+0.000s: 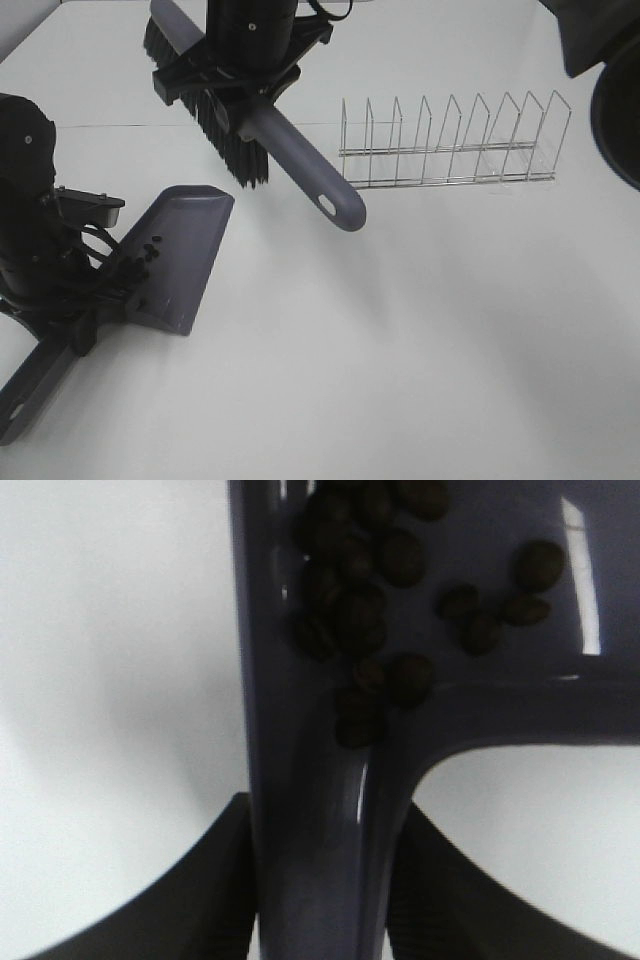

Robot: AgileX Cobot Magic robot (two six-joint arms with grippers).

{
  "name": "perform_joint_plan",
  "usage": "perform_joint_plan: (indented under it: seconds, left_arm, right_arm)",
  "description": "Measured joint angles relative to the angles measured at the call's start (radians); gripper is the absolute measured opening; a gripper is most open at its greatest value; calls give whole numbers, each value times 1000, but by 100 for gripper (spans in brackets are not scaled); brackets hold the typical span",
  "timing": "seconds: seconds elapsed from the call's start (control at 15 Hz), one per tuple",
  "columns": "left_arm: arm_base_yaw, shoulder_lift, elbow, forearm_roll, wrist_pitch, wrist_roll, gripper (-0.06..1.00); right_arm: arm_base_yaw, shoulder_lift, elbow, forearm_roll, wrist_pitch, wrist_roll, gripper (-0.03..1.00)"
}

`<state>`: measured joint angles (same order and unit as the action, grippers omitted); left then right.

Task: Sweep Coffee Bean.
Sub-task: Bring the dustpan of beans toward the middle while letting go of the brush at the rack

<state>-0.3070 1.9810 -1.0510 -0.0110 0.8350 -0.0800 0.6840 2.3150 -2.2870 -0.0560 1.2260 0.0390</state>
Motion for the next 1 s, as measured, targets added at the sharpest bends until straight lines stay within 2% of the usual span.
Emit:
perform_joint_plan:
  seconds: [0.2, 0.47, 0.6, 0.67, 1.0]
  left_arm:
    - [0, 2, 0, -1, -30, -82, 33]
    - [0, 2, 0, -8, -40, -90, 33]
    - [0, 2, 0, -17, -50, -90, 33]
    - [0, 2, 0, -27, -56, -90, 33]
    - [0, 2, 0, -34, -68, -110, 33]
  right_arm:
    - [-24, -49, 4, -9, 2, 29, 29]
    - [-114, -178, 94, 88, 7, 45, 29]
    - [-130, -273, 202, 72, 8, 45, 29]
    - [-131, -362, 328, 49, 8, 55, 29]
    - [-132, -597, 680, -19, 7, 138, 29]
